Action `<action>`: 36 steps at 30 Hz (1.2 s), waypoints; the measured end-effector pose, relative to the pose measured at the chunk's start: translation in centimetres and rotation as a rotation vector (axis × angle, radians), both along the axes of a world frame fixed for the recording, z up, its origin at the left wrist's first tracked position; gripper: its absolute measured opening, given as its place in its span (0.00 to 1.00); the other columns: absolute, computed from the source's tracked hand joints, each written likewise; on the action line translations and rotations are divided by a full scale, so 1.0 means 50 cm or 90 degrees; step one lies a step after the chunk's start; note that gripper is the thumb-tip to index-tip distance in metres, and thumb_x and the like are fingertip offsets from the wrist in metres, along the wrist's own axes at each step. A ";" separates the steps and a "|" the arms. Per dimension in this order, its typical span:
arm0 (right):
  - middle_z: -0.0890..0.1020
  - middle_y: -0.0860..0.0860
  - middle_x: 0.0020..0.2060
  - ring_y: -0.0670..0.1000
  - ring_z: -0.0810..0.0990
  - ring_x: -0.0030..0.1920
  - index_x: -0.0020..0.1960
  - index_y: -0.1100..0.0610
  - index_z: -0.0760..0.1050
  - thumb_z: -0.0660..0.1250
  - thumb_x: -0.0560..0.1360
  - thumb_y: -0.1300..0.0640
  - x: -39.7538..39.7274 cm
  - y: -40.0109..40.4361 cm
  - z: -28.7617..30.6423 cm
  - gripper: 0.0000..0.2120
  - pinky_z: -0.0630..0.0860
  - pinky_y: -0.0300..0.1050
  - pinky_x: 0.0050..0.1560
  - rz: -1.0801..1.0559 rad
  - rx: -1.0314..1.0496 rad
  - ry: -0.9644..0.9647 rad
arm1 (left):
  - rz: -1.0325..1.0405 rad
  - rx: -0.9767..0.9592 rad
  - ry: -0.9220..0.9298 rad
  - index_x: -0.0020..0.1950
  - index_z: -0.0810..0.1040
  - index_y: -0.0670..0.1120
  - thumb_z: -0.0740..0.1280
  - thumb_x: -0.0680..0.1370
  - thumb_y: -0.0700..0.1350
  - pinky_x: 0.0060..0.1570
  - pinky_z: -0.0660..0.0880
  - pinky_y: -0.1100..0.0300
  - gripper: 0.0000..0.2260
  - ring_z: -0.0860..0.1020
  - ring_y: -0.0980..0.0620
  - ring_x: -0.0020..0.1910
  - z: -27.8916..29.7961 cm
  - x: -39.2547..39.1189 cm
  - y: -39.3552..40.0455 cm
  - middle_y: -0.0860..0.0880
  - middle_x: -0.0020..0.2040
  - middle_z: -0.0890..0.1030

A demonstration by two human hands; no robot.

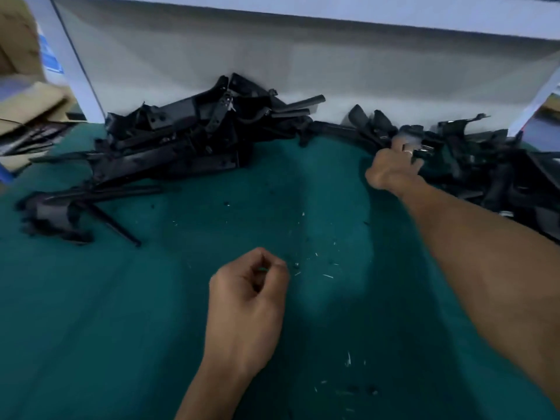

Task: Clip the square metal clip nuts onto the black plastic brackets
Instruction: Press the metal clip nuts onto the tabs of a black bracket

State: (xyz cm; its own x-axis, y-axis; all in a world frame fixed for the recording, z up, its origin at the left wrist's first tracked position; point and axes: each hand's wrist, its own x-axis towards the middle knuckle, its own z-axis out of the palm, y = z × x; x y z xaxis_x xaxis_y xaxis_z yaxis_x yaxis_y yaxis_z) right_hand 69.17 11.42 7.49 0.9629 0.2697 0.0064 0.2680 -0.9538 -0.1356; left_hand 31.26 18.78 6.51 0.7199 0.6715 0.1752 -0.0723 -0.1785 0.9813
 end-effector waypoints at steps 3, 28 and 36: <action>0.60 0.59 0.76 0.65 0.60 0.75 0.49 0.61 0.76 0.68 0.77 0.58 -0.007 0.001 0.013 0.06 0.53 0.69 0.75 0.024 -0.032 -0.052 | 0.016 0.022 0.003 0.33 0.71 0.40 0.65 0.78 0.37 0.24 0.55 0.67 0.13 0.57 0.56 0.24 0.004 0.003 -0.002 0.54 0.24 0.62; 0.52 0.42 0.82 0.51 0.60 0.80 0.68 0.60 0.78 0.65 0.74 0.65 -0.701 -0.200 0.042 0.22 0.71 0.49 0.72 0.769 0.053 -0.152 | -0.005 -0.399 -0.240 0.59 0.75 0.45 0.55 0.86 0.51 0.38 0.81 0.52 0.13 0.85 0.46 0.45 0.091 -0.030 -0.020 0.44 0.51 0.85; 0.86 0.49 0.44 0.54 0.83 0.45 0.52 0.56 0.87 0.71 0.77 0.64 -0.679 -0.333 0.026 0.08 0.78 0.57 0.46 0.438 0.610 0.195 | -0.172 -0.206 -0.123 0.51 0.82 0.46 0.62 0.83 0.42 0.33 0.80 0.57 0.09 0.85 0.47 0.43 0.119 -0.074 0.017 0.48 0.46 0.85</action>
